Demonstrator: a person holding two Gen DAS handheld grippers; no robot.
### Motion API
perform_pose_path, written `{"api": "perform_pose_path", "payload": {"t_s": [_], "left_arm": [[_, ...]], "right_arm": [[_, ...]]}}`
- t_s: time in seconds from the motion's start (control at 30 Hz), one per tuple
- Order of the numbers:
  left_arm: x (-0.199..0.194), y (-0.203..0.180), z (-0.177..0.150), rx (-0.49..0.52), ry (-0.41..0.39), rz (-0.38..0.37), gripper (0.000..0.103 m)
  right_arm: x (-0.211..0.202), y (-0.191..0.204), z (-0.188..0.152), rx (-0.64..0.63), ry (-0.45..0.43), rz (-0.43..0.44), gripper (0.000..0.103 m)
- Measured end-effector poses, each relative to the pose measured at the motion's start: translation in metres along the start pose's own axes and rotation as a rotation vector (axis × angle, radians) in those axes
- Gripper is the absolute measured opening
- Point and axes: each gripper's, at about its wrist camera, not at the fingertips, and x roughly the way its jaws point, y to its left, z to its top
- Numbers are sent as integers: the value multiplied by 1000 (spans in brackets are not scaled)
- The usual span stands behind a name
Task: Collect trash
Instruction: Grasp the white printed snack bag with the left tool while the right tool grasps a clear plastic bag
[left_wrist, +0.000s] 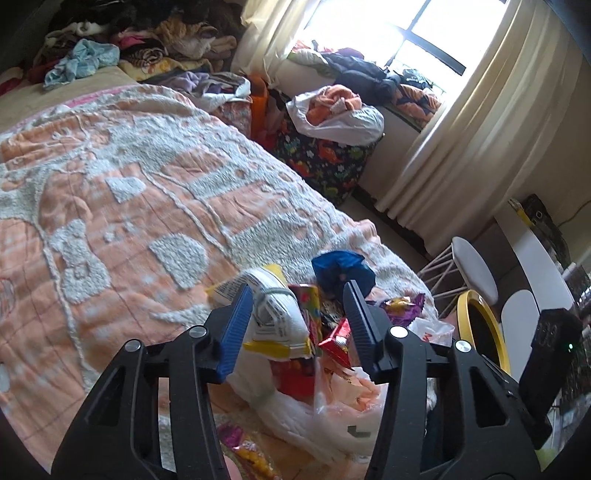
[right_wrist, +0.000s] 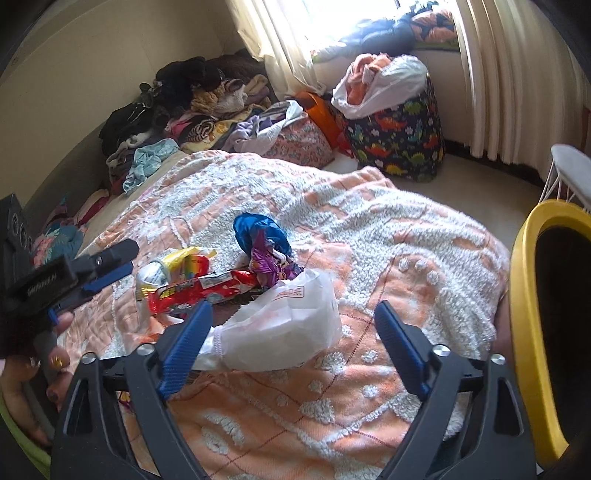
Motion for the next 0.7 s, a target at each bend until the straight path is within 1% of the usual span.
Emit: {"api": "perform_pose_path", "payload": {"t_s": [0.03, 0.13, 0.17, 0.2, 0.23, 0.3, 0.33, 0.4, 0.7], "left_arm": [[3, -2, -2, 4, 10, 5, 40], [16, -1, -6, 0, 47, 17, 39], [19, -1, -7, 0, 55, 26, 39], [22, 1, -8, -4, 64, 29, 39], [25, 3, -9, -11, 74, 34, 38], [31, 7, -12, -22, 91, 47, 37], [33, 9, -13, -28, 98, 51, 34], [35, 12, -15, -37, 100, 51, 33], [25, 9, -13, -40, 64, 38, 31]], "right_arm": [[3, -2, 0, 7, 7, 6, 80], [12, -5, 1, 34, 32, 31, 70], [16, -6, 1, 42, 44, 46, 62], [18, -6, 1, 44, 52, 54, 58], [20, -6, 0, 45, 56, 57, 57], [19, -6, -2, 41, 47, 70, 49], [18, -7, -2, 36, 40, 73, 46], [13, -9, -4, 35, 27, 78, 41], [-15, -13, -2, 10, -34, 81, 32]]}}
